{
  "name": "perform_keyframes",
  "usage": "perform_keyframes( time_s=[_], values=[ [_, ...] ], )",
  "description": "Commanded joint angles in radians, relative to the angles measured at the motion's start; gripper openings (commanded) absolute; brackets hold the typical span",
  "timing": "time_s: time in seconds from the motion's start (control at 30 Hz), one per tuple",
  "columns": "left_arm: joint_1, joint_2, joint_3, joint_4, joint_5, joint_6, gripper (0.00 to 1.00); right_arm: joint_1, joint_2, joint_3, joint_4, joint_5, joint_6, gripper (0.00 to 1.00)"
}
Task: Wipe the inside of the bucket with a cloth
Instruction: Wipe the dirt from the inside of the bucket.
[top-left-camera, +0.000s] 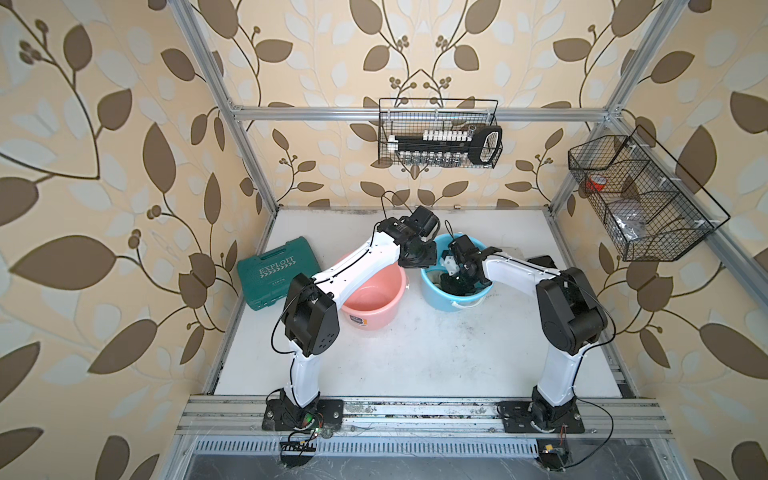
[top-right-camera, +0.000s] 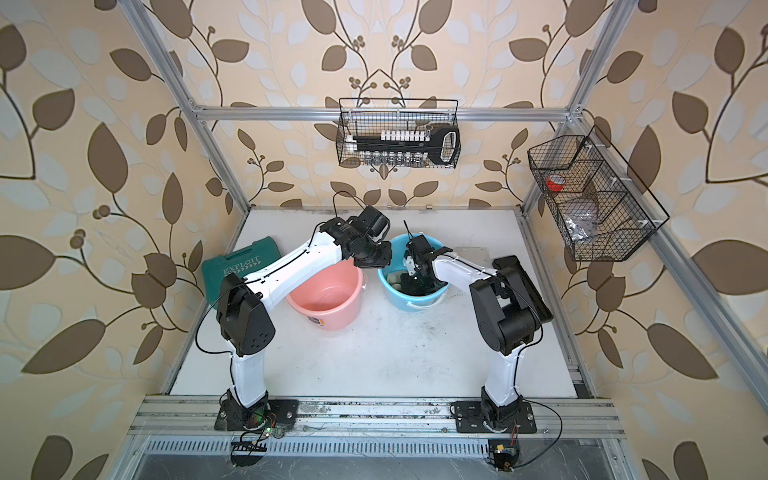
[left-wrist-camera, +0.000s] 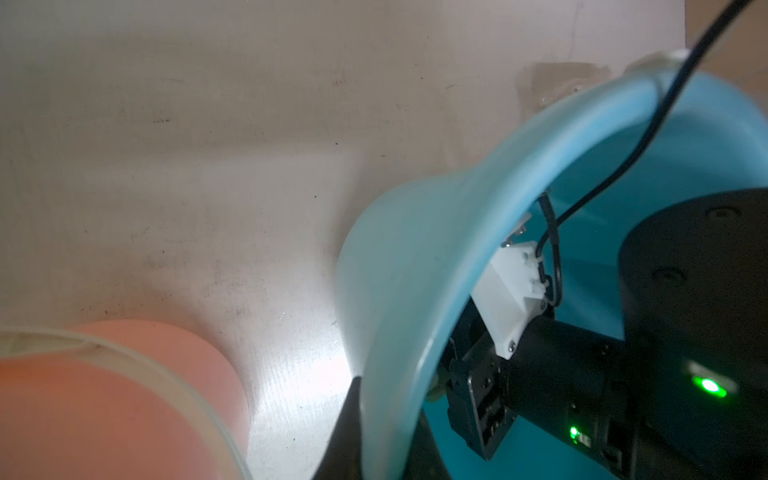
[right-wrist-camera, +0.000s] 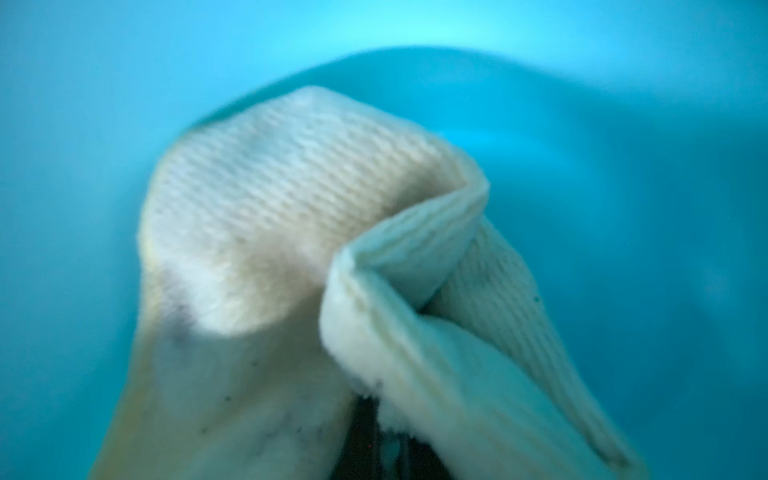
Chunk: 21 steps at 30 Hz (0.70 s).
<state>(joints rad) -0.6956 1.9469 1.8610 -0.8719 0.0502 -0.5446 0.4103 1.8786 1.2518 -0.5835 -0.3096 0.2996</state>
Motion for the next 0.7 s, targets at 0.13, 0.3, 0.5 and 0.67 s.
perform_keyframes(
  time_s=[0.13,0.3,0.5,0.67],
  values=[
    [-0.025,-0.035,0.005,-0.067,0.008,0.061,0.00,-0.077,-0.176,-0.079,0.105,-0.285,0.028,0.00],
    [-0.025,-0.039,-0.003,-0.060,0.012,0.062,0.00,-0.101,-0.304,-0.096,0.054,-0.069,-0.008,0.00],
    [-0.025,-0.043,0.005,-0.057,0.025,0.060,0.00,-0.002,-0.303,-0.045,-0.085,0.377,-0.105,0.00],
    [-0.022,-0.046,0.019,-0.068,0.019,0.063,0.00,0.062,-0.266,-0.018,-0.152,0.661,-0.120,0.00]
  ],
)
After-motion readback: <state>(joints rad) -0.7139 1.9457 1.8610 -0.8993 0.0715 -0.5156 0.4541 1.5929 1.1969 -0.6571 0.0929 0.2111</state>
